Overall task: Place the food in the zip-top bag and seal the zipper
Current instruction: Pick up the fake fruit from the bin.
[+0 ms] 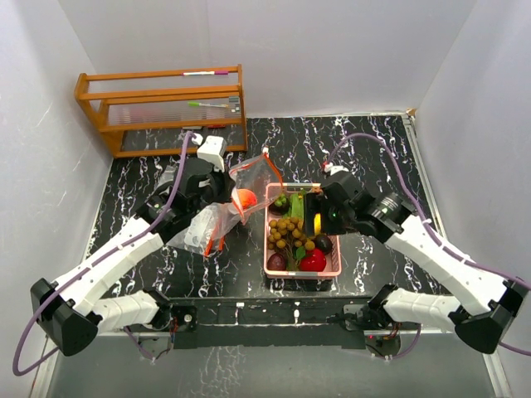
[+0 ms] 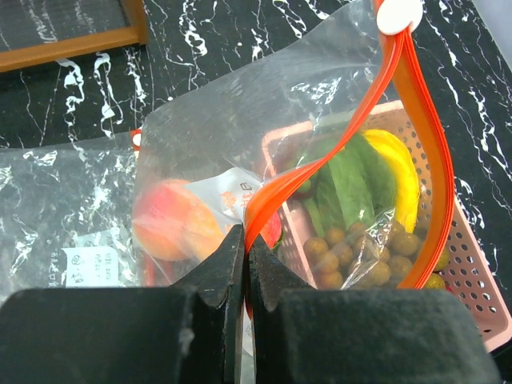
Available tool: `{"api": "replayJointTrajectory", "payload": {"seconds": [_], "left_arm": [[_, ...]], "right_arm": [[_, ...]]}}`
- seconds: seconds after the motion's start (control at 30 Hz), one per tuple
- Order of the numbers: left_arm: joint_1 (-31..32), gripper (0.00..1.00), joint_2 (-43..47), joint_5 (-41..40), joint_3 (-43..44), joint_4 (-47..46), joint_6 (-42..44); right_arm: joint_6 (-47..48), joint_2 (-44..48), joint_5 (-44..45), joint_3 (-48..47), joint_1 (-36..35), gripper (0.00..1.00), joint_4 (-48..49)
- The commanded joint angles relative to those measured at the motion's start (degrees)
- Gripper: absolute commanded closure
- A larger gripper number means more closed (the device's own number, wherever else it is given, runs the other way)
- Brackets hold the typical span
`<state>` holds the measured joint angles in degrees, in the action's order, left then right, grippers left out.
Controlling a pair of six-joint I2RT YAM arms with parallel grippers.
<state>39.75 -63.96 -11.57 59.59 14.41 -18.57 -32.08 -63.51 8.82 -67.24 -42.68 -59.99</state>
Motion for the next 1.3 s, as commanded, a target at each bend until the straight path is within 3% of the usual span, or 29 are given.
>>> {"api": "replayJointTrajectory", "payload": {"seconds": [0.0, 0.2, 0.67, 1.17, 1.27], "left_arm": [[0.0, 1.00, 2.2, -1.5, 1.8, 0.0, 1.3], [0.0, 1.00, 2.8, -1.5, -0.3, -1.5, 0.3], [0.0, 1.00, 4.1, -0.5, -1.8, -2.7, -0.4], [0.0, 1.00, 6.6, -2.3, -2.2, -1.5, 0.5], [0.0, 1.00, 6.7, -2.3, -2.0, -1.4, 0.6]], "right_arm": [[-8.1, 5.6, -8.8, 4.0, -1.8, 0.17, -5.3], [-7.3, 8.3, -9.4, 10.7, -2.4, 0.18, -2.9], [-7.9, 0.5, -3.4, 18.2, -3.6, 0.17, 9.9], [-9.5, -6.7, -0.5, 23.1, -5.7, 0.16, 12.8], [-9.3, -9.3, -0.3, 23.2, -6.2, 0.12, 14.2]]}}
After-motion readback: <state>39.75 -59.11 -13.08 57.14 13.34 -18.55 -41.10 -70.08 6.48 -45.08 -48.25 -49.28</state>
